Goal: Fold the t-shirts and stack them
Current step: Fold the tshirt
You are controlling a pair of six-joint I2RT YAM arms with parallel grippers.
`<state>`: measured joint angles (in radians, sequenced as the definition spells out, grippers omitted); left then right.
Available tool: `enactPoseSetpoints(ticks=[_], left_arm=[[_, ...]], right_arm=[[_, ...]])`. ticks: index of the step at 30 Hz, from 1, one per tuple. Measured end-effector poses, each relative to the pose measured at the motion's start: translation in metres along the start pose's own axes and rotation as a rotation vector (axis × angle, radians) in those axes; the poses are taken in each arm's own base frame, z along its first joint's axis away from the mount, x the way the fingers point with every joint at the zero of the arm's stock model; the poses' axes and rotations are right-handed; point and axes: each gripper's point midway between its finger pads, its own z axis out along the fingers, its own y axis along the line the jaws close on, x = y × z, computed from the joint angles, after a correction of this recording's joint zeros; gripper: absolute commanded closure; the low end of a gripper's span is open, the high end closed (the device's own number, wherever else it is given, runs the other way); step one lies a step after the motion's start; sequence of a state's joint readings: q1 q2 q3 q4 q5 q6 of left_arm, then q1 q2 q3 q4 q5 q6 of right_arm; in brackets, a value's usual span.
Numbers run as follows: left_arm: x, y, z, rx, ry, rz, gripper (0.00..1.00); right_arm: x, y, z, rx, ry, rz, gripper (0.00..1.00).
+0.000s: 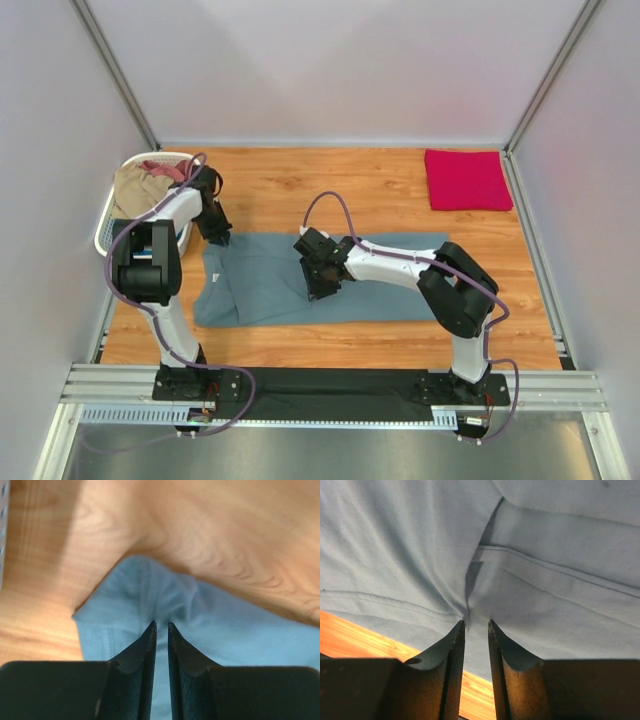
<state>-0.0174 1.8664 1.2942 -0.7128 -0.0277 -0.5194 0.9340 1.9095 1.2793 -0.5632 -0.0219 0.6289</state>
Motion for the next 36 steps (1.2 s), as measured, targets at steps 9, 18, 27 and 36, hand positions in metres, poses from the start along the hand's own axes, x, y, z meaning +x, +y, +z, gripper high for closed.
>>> enactPoseSetpoints(ticks=[9,18,27,36], left_arm=[[-0.019,-0.018,0.009,0.049,0.007,0.018,0.75],[-0.029,-0.018,0.022,0.003,0.030,0.033,0.75],[-0.034,-0.008,0.021,-0.058,0.016,0.034,0.75],[-0.037,0.002,0.021,-0.111,-0.003,0.032,0.75]], right_arm=[[-0.022,-0.044,-0.019,0.061,-0.099,0.058,0.73],[-0.060,-0.160,-0.037,0.213,-0.201,0.277,0.73],[-0.050,-0.286,-0.076,0.386,-0.273,0.579,0.76],[-0.027,-0.355,-0.084,0.475,-0.276,0.781,0.77]])
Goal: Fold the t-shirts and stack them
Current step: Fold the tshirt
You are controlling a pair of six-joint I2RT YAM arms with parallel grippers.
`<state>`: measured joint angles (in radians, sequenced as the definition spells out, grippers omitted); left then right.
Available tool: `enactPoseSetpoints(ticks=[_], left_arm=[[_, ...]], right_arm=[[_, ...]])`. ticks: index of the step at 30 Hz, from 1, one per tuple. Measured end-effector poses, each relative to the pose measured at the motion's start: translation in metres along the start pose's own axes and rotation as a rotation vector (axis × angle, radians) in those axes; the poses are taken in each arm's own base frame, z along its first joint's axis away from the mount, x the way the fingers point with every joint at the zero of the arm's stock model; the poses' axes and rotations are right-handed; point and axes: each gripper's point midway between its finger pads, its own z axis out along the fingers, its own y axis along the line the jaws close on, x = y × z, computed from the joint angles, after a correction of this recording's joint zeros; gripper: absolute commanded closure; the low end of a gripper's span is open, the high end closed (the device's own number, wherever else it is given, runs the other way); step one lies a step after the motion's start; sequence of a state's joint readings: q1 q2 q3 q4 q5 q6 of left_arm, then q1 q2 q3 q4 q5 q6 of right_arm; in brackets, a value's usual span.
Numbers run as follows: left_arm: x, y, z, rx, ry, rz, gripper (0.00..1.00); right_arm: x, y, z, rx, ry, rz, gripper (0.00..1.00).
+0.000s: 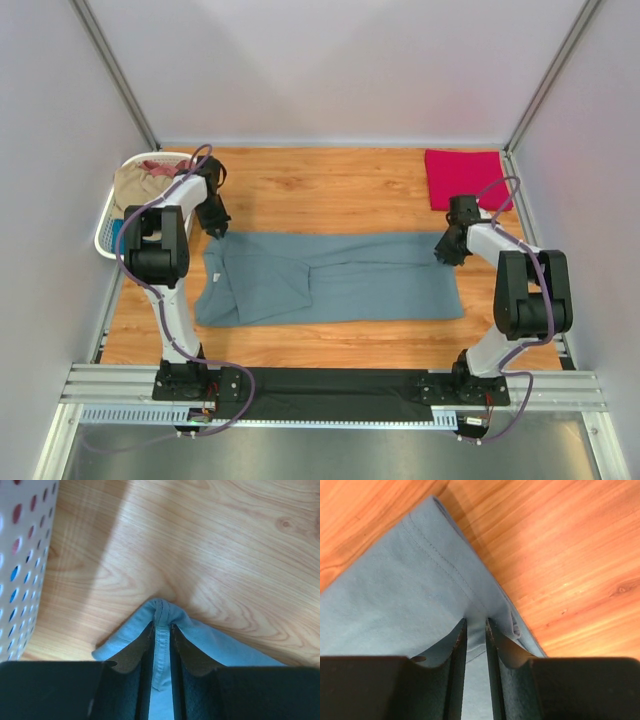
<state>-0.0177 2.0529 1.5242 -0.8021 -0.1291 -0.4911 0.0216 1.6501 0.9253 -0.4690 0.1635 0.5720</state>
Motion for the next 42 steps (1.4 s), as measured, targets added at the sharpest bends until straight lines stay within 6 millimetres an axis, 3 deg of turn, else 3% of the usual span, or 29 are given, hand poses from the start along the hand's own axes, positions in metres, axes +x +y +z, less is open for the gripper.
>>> enactPoseSetpoints(ticks=[7,15,20,28,32,39,42], left_arm=[[0.002,0.007,0.000,-0.037,0.004,0.001,0.75],[0.004,-0.004,-0.006,0.011,0.007,0.011,0.73],[-0.003,-0.015,-0.030,0.045,-0.033,0.039,0.72],[-0.005,-0.027,-0.084,0.106,-0.134,0.073,0.71],[0.019,-0.031,-0.085,0.139,-0.108,0.084,0.71],[0.100,-0.023,-0.046,0.118,0.066,0.069,0.71],[0.116,-0.023,-0.039,0.102,0.109,0.066,0.71]], right_arm=[[-0.015,-0.006,0.005,-0.022,0.009,0.079,0.75],[-0.022,-0.004,0.004,-0.056,0.016,0.085,0.68],[-0.028,-0.006,-0.004,-0.050,0.012,0.095,0.66],[-0.027,-0.012,-0.010,-0.034,0.007,0.101,0.76],[-0.026,-0.020,-0.007,-0.013,0.012,0.114,0.77],[-0.025,-0.037,0.007,0.017,0.035,0.162,0.71],[-0.026,-0.038,0.005,0.023,0.031,0.162,0.67]])
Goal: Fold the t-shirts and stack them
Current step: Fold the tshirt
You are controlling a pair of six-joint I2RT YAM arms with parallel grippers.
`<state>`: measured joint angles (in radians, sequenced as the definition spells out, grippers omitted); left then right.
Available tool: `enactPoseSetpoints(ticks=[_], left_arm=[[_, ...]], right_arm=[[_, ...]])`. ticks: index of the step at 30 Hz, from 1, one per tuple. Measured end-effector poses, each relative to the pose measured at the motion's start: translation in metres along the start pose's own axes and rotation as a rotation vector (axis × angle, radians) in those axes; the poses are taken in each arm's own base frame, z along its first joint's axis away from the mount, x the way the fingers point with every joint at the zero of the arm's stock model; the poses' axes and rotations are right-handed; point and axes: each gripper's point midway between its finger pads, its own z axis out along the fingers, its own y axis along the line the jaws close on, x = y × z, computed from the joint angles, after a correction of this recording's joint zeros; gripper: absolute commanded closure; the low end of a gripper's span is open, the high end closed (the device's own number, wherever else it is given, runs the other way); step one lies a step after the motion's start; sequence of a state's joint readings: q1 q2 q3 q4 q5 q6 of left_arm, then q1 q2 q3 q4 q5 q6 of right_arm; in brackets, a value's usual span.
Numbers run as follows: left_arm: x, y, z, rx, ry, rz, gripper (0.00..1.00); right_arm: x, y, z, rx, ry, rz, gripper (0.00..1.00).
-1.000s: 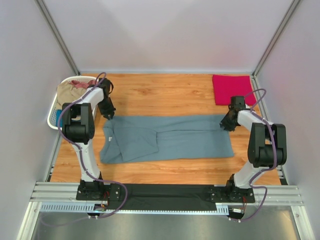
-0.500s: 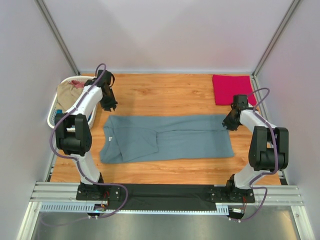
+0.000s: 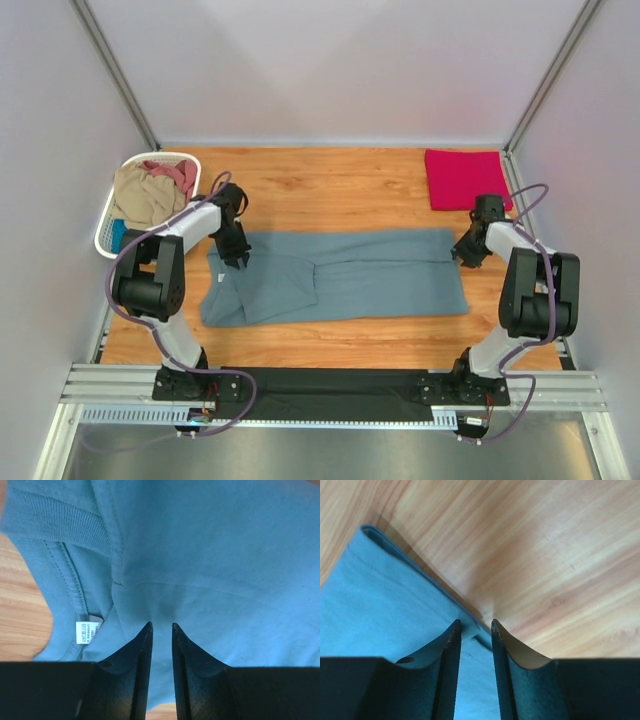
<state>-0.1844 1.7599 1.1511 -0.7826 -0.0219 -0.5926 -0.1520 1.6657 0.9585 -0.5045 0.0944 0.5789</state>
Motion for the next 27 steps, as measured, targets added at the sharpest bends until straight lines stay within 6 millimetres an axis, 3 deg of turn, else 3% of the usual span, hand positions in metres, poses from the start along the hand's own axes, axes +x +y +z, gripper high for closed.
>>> enactPoseSetpoints(ticks=[3,7,11,14,20,25,27], left_arm=[[-0.012,-0.007,0.004,-0.009,-0.004,-0.006,0.71],[-0.048,-0.021,0.009,-0.026,-0.052,-0.008,0.71],[-0.078,-0.032,0.017,-0.049,-0.080,-0.007,0.71],[-0.093,-0.039,0.029,-0.070,-0.062,0.000,0.71],[-0.128,-0.061,0.034,-0.057,-0.077,0.007,0.71],[-0.162,-0.090,0.036,0.021,-0.137,0.005,0.69],[-0.181,-0.111,0.037,0.095,-0.166,0.009,0.69]], right_arm=[[0.001,-0.002,-0.014,-0.011,-0.015,0.006,0.64],[-0.003,0.004,-0.054,-0.090,-0.080,0.023,0.58],[-0.012,0.028,-0.100,-0.232,-0.162,0.020,0.47],[-0.009,0.051,-0.118,-0.307,-0.163,-0.025,0.45],[0.027,0.104,-0.144,-0.436,-0.125,-0.177,0.38],[0.050,0.122,-0.154,-0.482,-0.101,-0.247,0.34],[0.057,0.127,-0.156,-0.493,-0.100,-0.270,0.33]])
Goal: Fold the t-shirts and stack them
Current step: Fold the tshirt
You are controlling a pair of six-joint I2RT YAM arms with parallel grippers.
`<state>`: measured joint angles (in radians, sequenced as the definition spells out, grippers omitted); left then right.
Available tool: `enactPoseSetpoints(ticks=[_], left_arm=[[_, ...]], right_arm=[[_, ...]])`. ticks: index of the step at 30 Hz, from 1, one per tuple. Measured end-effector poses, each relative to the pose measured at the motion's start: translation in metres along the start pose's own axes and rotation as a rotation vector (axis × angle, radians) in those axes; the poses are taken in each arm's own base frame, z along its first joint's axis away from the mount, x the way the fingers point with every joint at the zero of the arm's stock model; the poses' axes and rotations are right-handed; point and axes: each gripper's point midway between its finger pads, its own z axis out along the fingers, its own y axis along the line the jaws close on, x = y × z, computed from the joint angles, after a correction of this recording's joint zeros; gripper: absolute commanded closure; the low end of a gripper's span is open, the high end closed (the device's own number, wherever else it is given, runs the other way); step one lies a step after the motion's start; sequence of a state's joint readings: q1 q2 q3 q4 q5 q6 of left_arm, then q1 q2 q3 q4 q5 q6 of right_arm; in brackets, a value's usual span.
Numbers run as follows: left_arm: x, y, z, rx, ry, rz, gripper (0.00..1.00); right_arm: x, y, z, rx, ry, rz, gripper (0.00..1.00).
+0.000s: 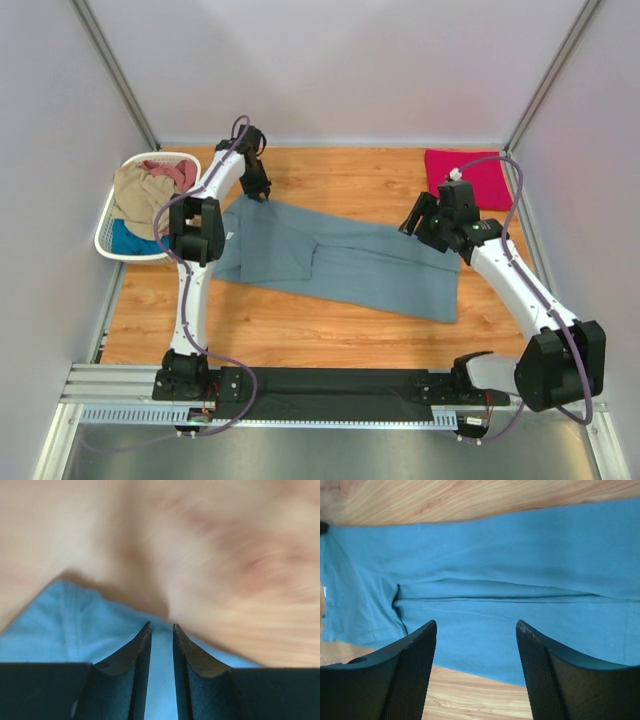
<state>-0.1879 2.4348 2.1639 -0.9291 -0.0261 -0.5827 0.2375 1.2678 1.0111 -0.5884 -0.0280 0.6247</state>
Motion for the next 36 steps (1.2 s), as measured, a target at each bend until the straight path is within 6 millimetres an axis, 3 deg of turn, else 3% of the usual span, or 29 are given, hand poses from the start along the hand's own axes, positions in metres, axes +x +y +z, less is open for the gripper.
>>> enactPoseSetpoints(ticks=[5,8,12,14,18,21,23,27,29,33,36], left_arm=[[-0.054,-0.069,0.005,0.300,-0.112,-0.006,0.69],[-0.057,-0.086,-0.006,0.399,-0.129,0.010,0.69],[-0.032,-0.074,-0.038,0.396,-0.102,0.030,0.69],[-0.016,-0.062,-0.067,0.379,-0.102,0.043,0.69],[0.013,-0.035,-0.128,0.356,-0.151,0.053,0.71],[0.048,-0.007,-0.144,0.311,-0.147,0.042,0.72],[0.075,0.012,-0.135,0.267,-0.104,0.034,0.73],[0.136,0.054,-0.089,0.131,0.055,-0.001,0.76],[0.156,0.067,-0.071,0.068,0.130,-0.018,0.78],[0.153,0.070,-0.052,0.000,0.180,-0.028,0.77],[0.128,0.064,-0.044,-0.028,0.147,-0.028,0.76]], right_arm=[[0.020,0.025,0.008,-0.039,0.010,-0.106,0.33],[0.035,0.024,0.022,-0.014,0.067,-0.169,0.35],[0.052,-0.001,0.043,0.105,0.149,-0.200,0.41],[0.058,-0.010,0.044,0.137,0.168,-0.202,0.46],[0.075,-0.026,0.043,0.176,0.207,-0.205,0.47],[0.089,-0.039,0.043,0.206,0.245,-0.205,0.46],[0.095,-0.044,0.043,0.218,0.260,-0.205,0.46],[0.103,-0.053,0.045,0.247,0.277,-0.206,0.46],[0.106,-0.059,0.051,0.280,0.283,-0.207,0.47],[0.115,-0.070,0.059,0.326,0.312,-0.198,0.46],[0.121,-0.075,0.058,0.346,0.312,-0.174,0.45]])
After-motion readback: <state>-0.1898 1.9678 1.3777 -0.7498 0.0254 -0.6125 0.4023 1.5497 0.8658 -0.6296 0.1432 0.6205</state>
